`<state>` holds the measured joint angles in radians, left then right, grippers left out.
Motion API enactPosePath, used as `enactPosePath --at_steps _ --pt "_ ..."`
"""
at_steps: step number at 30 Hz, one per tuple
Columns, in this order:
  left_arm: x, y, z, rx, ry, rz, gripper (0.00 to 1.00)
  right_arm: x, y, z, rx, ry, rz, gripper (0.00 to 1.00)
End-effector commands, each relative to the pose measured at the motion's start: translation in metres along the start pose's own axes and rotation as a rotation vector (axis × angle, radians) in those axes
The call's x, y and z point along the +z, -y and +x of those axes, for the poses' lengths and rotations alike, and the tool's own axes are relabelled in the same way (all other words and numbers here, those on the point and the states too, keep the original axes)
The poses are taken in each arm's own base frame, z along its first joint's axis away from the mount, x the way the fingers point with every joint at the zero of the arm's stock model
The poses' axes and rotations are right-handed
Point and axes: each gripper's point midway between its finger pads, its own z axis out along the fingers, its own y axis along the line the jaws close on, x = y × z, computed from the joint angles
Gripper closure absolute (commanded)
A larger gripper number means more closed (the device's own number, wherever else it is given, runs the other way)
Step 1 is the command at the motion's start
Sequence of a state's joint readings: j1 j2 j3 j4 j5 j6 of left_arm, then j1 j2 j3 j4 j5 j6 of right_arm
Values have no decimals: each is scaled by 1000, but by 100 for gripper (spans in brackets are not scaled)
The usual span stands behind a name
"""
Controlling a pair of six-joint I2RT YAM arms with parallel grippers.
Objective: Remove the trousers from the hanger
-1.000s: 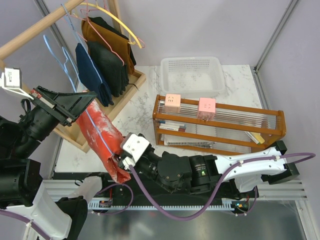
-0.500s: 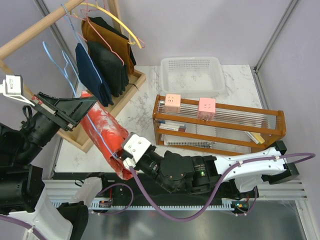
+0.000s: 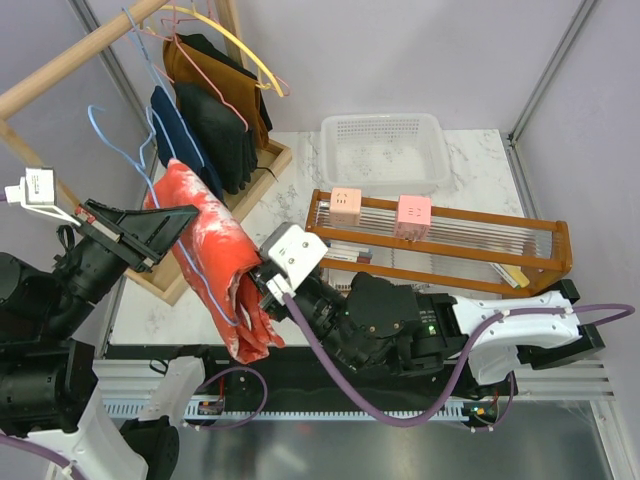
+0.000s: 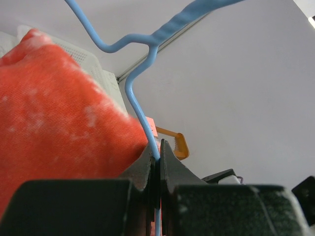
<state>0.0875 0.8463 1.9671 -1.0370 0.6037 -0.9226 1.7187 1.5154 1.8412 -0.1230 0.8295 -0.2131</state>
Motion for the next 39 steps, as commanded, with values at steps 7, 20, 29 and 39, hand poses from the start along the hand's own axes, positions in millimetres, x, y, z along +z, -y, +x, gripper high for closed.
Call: enactPosePath --at_steps 7,20,29,39 --pt "-8 -11 2 77 39 -41 98 -14 36 -129 305 281 21 100" --pt "-38 -3 -9 134 162 -95 98 -30 74 -161 353 356 105 100" --pt "-38 -30 10 97 116 -165 98 -36 91 -207 335 488 146 100" --pt "-38 -52 26 84 75 -204 98 -46 122 -241 242 641 256 100"
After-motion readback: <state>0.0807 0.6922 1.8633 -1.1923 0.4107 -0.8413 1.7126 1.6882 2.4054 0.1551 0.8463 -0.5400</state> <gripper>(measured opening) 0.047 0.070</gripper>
